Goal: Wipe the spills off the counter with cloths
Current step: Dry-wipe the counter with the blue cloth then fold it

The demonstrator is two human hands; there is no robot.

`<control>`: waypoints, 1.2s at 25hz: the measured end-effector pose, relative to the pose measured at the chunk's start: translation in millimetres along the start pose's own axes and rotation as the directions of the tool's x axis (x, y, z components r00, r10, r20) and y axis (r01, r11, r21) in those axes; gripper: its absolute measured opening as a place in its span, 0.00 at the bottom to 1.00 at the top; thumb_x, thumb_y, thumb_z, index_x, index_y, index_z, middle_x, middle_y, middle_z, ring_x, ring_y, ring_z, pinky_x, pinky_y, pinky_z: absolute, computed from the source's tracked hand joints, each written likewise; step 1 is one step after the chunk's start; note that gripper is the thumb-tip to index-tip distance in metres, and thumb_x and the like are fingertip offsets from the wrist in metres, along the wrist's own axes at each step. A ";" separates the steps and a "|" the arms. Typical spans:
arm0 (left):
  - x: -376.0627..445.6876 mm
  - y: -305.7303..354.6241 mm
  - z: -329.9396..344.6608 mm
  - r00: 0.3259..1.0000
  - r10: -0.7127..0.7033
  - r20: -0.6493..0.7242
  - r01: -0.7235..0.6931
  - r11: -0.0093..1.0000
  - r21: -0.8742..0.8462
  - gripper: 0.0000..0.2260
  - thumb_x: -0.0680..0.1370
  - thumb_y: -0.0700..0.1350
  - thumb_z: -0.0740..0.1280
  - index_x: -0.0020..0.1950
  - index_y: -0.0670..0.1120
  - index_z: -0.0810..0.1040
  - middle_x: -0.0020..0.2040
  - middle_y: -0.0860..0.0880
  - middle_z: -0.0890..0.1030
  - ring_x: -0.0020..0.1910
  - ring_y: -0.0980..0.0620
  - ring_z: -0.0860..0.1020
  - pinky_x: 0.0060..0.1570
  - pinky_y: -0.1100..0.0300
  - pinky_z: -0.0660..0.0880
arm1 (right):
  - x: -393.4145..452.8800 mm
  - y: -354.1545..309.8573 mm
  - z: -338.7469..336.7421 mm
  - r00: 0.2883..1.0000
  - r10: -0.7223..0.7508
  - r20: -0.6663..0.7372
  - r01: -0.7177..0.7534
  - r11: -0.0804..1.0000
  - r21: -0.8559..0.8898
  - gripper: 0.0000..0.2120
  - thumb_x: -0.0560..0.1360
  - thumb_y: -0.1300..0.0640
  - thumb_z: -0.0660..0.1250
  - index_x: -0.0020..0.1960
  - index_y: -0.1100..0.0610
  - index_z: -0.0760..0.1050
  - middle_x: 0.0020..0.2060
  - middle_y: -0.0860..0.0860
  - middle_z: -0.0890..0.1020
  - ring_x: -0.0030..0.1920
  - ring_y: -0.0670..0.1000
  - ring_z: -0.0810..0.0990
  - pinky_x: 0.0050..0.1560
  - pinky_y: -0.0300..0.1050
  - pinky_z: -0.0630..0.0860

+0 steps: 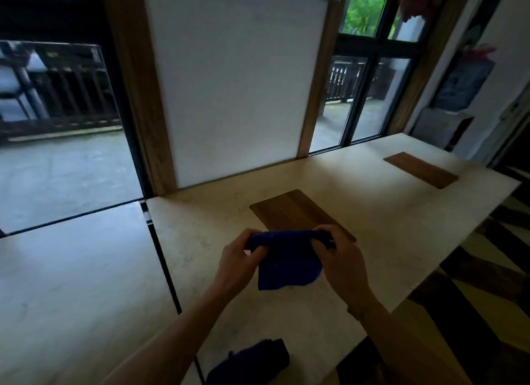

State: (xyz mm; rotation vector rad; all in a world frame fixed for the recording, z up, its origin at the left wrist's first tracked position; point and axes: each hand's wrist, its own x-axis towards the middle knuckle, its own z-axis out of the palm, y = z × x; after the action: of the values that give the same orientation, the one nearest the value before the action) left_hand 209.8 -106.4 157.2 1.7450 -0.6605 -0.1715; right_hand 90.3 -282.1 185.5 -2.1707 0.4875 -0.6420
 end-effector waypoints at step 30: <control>-19.4 -41.1 -47.5 0.765 -0.260 -0.589 0.385 0.918 0.095 0.06 0.79 0.40 0.65 0.53 0.50 0.78 0.46 0.54 0.82 0.46 0.61 0.79 0.44 0.70 0.75 | 110.2 12.0 143.7 0.791 -0.396 0.466 0.286 0.913 0.291 0.05 0.80 0.53 0.63 0.55 0.47 0.74 0.44 0.42 0.80 0.43 0.43 0.79 0.39 0.35 0.74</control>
State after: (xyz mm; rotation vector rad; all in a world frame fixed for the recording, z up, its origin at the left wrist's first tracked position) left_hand 228.9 -50.6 128.3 1.9778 0.0755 0.1917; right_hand 261.4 -263.3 128.2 -2.1280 -0.2643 -0.2488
